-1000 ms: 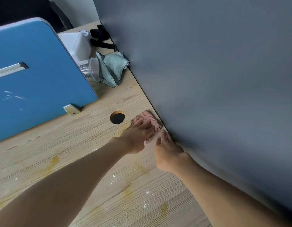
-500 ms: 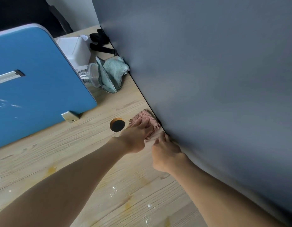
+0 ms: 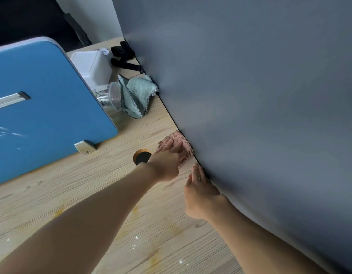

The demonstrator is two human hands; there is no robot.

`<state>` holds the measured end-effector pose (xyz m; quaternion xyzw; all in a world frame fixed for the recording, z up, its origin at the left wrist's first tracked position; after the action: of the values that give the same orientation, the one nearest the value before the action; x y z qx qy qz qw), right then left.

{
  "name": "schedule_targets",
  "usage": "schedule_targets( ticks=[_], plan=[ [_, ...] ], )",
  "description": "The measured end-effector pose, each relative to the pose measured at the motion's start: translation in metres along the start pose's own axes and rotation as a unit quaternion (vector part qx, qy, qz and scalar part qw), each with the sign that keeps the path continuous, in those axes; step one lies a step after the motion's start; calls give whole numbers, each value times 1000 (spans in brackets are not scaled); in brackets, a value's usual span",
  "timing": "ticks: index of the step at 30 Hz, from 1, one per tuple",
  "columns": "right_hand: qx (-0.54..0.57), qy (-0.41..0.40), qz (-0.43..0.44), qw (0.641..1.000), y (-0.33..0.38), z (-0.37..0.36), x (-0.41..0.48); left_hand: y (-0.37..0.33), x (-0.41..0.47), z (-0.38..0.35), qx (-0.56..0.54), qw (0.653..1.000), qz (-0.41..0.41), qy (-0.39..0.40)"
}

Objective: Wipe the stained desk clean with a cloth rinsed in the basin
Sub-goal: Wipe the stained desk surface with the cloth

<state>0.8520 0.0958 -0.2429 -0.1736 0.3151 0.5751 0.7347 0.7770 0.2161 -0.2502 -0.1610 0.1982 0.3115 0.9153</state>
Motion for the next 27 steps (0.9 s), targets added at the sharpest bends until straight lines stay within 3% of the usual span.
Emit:
schedule_targets(
  ticks=[7,15,21,27],
  plan=[
    [39,24,3,999,1,12,0,24,-23,-15,8,1000,15,-4],
    [26,21,-4,999,4,12,1,29,32,6,-14,999,19,-29],
    [37,23,-1,999,4,13,-1,43,-10,-7,-10,999,46,-17],
    [23,10,0,1000,3,10,-1,50,41,17,-18,996,75,-40]
  ],
)
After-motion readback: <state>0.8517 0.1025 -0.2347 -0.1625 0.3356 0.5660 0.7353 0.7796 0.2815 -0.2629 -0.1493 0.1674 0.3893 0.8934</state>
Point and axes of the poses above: each hand's wrist, its own x-axis towards the middle knuckle, its own z-axis out of the back of the hand, y = z × x, the point moved 2 cm from there along x, towards the middle knuckle, and after that the axes turned 2 degrees about -z, right-handed, at the moved point
